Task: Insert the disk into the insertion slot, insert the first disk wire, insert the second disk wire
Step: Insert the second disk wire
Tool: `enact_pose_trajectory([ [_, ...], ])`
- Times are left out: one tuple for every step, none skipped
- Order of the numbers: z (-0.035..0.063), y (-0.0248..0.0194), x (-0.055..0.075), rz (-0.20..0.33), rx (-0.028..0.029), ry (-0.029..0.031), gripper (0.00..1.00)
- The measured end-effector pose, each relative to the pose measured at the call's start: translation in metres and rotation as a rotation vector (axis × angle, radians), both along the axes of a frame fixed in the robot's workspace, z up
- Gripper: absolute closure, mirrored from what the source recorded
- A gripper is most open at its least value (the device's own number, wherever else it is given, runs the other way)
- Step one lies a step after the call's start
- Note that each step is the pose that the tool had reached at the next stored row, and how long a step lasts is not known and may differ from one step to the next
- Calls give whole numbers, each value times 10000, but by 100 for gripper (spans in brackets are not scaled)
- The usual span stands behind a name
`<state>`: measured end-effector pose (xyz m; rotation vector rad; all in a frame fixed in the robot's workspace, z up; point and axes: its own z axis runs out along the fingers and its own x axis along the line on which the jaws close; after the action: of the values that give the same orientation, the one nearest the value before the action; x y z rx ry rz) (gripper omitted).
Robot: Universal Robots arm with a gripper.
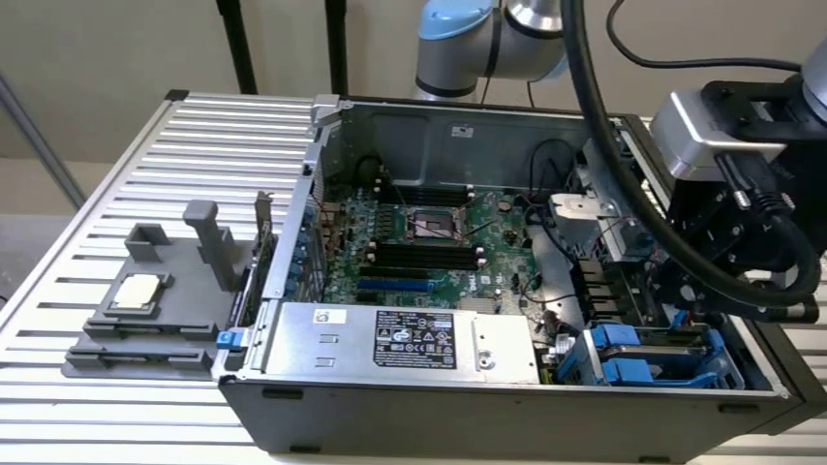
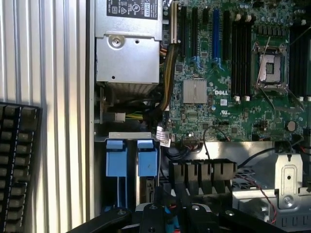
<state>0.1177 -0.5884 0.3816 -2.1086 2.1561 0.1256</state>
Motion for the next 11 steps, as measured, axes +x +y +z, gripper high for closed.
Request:
enact_pose_trajectory([
  [0, 3, 32, 0, -32, 5, 75],
  [1, 5, 58, 0, -79, 10, 75],
  [0, 10, 75, 1, -130, 13, 73],
  [1, 16, 89, 1, -182, 16, 73],
  [1, 23, 100, 0, -231, 19, 73],
  [1, 31, 108, 0, -280, 21, 67],
  [1, 39, 114, 0, -332, 21, 67],
  [0, 48, 119, 0, -395, 22, 67],
  [-1, 61, 121, -1, -473, 22, 67],
  [-3, 76, 122, -1, -543, 21, 67],
  [-6, 99, 124, -2, -617, 21, 67],
])
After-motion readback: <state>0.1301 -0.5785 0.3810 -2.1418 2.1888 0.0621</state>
